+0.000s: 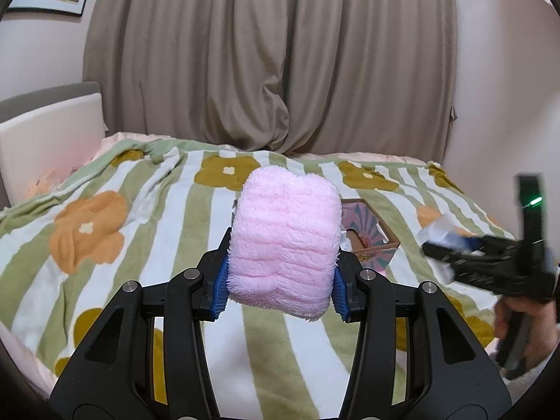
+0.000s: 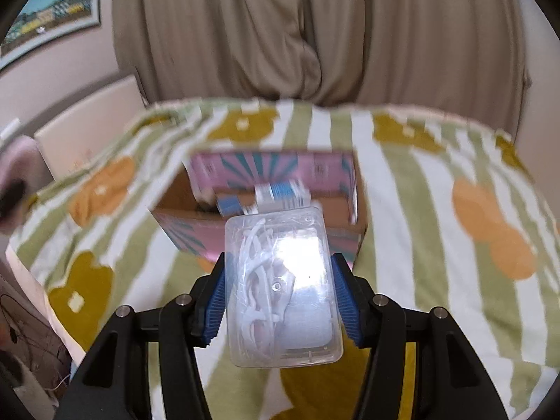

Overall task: Organize objects
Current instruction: 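Carry the hair tie and earphone case over the box with both tools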

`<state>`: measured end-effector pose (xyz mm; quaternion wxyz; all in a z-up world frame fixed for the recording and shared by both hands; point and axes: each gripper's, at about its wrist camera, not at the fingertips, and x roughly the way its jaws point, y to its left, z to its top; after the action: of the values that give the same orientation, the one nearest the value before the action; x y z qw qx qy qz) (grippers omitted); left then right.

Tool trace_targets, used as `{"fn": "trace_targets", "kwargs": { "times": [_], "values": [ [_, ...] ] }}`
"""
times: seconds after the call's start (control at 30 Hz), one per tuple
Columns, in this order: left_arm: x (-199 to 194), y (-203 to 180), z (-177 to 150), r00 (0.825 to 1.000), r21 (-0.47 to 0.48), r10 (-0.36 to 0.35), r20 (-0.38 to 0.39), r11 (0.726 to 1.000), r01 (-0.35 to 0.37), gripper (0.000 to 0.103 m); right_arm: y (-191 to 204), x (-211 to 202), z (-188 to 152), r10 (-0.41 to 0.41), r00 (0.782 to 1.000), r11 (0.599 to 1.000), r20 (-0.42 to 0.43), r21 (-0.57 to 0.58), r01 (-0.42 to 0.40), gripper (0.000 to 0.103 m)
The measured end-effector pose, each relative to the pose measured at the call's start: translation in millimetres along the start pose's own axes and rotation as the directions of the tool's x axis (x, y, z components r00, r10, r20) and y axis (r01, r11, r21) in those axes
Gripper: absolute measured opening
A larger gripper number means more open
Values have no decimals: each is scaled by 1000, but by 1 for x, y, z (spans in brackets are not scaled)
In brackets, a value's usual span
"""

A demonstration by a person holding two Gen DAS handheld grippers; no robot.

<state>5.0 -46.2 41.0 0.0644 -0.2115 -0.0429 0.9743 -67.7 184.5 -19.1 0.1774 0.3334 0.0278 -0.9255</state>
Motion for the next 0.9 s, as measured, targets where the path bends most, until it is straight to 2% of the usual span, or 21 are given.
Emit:
{"fn": "trace_targets", "kwargs": {
  "times": [0.2, 0.3, 0.53, 0.67, 0.9],
  "values": [
    [3, -7, 4, 1000, 13, -13, 8, 1000, 13, 43, 20, -63, 9, -5, 987, 1000, 161, 10, 4, 51],
    [6, -10, 6, 1000, 19, -25, 8, 1000, 25, 43, 26, -82, 7, -38, 978, 999, 206, 13, 36, 51],
    [14, -12, 7, 999, 21, -39, -1, 999, 39, 43, 24, -83, 11, -85, 977, 996, 198, 7, 85, 51],
    [22, -11, 12, 999, 25, -44, -6, 999, 44, 43, 18, -72, 14, -80, 981, 997, 176, 16, 79, 51],
    [54, -8, 37, 998, 55, -53, -20, 997, 54, 43, 9, -55, 35, -94, 981, 995, 170, -7, 97, 51]
  ]
}}
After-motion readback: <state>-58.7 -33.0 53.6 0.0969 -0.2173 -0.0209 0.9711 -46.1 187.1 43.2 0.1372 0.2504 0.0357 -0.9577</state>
